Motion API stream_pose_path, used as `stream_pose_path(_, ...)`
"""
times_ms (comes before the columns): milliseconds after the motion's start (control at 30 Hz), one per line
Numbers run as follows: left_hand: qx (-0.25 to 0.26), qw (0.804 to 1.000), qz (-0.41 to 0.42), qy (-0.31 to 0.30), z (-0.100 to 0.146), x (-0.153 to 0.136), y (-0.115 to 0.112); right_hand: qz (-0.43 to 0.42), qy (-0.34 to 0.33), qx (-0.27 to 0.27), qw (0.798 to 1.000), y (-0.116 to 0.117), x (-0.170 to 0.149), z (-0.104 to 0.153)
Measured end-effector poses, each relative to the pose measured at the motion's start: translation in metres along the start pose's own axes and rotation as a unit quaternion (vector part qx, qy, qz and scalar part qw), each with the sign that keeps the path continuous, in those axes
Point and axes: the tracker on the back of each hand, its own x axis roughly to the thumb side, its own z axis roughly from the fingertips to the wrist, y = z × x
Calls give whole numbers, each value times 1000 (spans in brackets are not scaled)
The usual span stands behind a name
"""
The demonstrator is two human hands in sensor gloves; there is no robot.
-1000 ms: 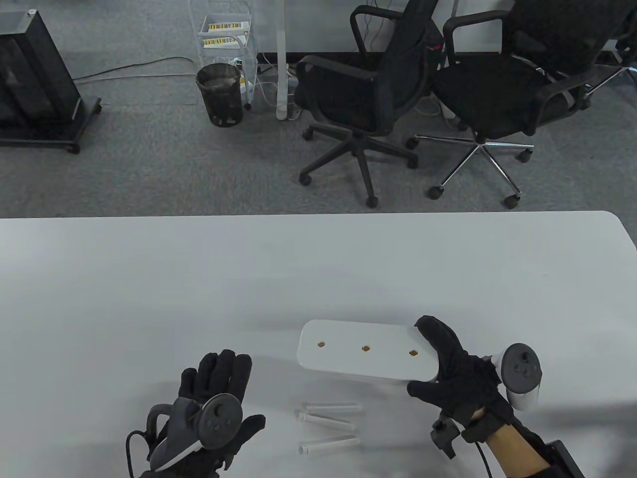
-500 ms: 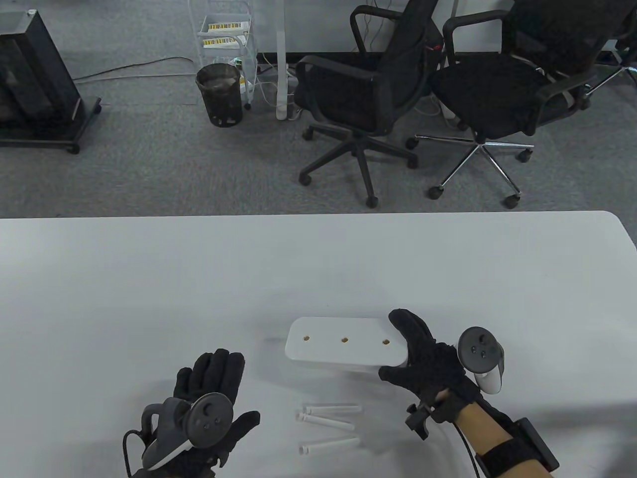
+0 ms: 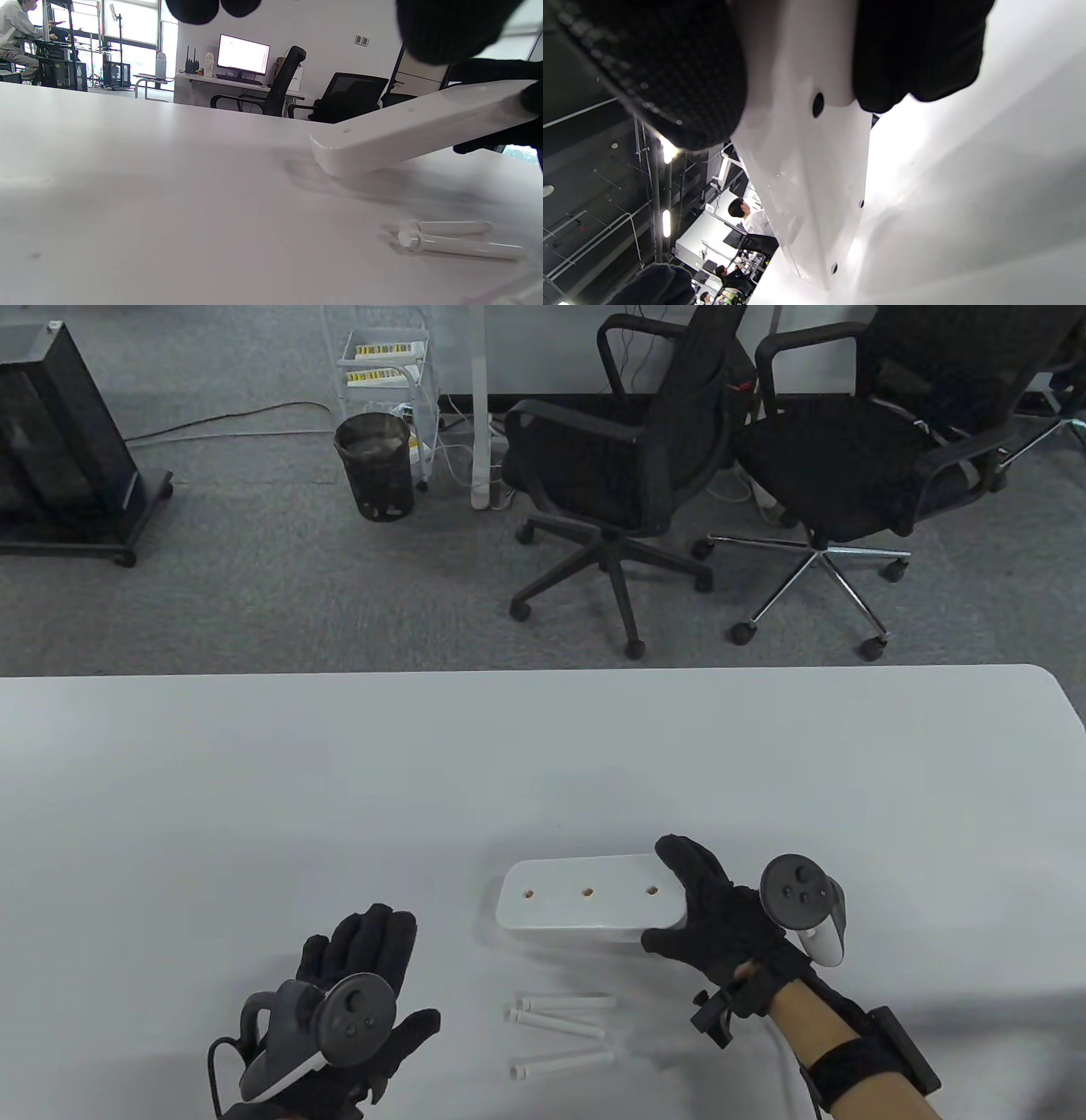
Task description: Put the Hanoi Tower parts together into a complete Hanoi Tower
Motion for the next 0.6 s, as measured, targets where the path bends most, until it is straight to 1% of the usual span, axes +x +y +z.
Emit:
stream_pose_path(100, 0, 1000, 1, 0, 0, 0, 0, 20, 7, 15, 1000, -1, -2, -1)
stream_pose_path(233, -3, 1000, 3, -2, 1, 0, -1, 57, 25, 54, 997, -4, -2, -3)
stream_pose_path(333, -6, 1000, 3, -5, 0, 1, -2, 100, 38, 68, 992, -7, -3, -5)
stream_pose_path(433, -9, 1000, 2, -7, 0, 2, -3, 126, 56, 83, 987, -9, -5, -7)
stream_pose_path(600, -19, 1000, -1, -11, -1, 3, -5, 190, 79, 102, 973, -11, -12, -9)
